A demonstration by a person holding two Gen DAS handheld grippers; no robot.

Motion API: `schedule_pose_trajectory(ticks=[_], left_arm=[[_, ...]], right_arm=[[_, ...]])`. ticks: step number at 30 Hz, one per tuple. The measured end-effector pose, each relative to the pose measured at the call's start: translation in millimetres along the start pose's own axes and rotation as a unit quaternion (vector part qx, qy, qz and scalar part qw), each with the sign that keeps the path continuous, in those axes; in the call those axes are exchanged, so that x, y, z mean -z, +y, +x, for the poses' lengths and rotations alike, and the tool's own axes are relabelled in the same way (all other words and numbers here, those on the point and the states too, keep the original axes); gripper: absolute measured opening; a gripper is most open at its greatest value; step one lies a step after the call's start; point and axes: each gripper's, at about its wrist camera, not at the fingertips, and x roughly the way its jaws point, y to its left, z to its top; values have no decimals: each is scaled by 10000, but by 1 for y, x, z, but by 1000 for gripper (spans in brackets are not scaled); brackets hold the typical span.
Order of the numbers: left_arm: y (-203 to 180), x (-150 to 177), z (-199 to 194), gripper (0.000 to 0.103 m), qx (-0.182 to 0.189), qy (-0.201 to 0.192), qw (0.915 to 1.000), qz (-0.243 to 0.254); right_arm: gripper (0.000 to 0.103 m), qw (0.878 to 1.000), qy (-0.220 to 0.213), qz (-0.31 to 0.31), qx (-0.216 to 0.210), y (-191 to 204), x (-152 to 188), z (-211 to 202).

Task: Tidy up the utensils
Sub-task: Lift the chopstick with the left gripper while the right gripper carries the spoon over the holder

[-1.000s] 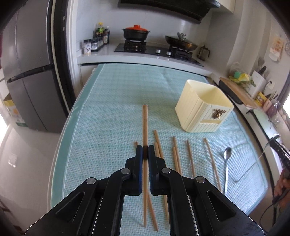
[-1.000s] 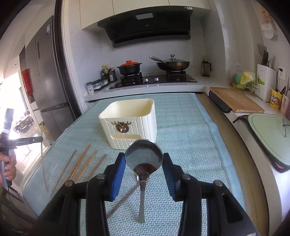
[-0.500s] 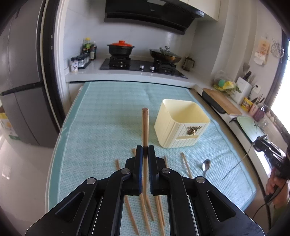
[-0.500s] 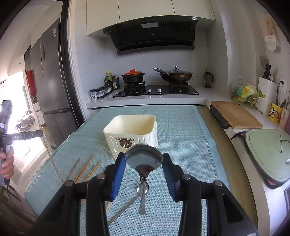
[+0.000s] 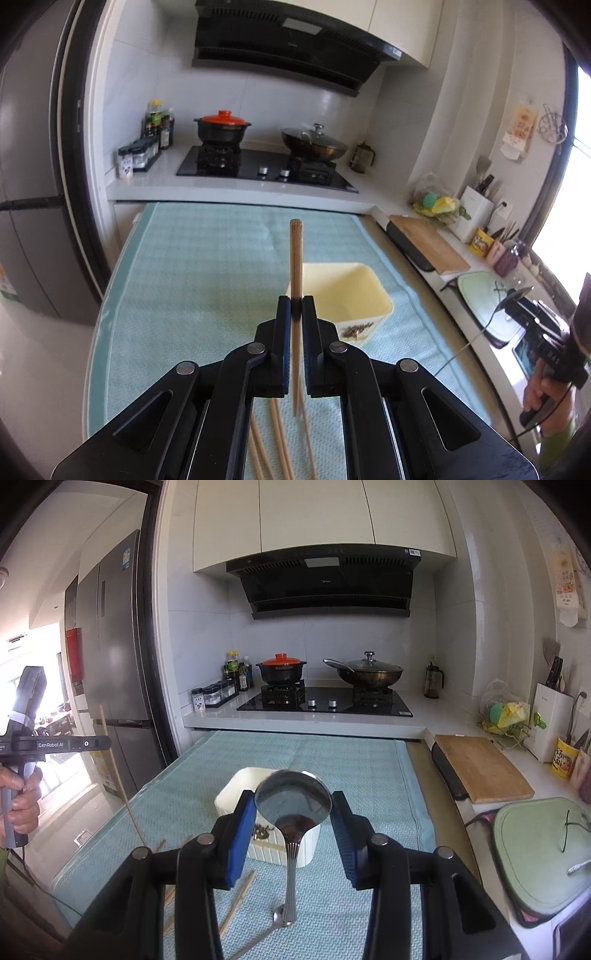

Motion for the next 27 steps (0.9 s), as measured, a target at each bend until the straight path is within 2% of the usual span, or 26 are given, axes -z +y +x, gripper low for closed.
schedule_pose_trajectory(ticks=[7,10,14,18,23,27], left_arm=[[-26,-55,27,4,57,-273,9995,-134],[-39,-73,46,4,-160,-447,9989,-2],[-46,-77,82,4,-274,-367,9989,71],[-44,-65,123,4,-329,3,9994,50],[-31,-41,170,4,-409,601,9973,-53],[-25,-31,193,4,-533,872,9947,-139]], right_arm=[[42,9990,-385,-242,-42,9,-58,23],[42,9987,-492,-76,-135,3,-77,47],[42,9974,-561,276,-367,-10,-85,83],[42,9984,-182,341,-416,-10,-76,132],[42,9969,735,137,-258,-7,-49,196],[42,9910,1337,72,-80,-11,-30,235]])
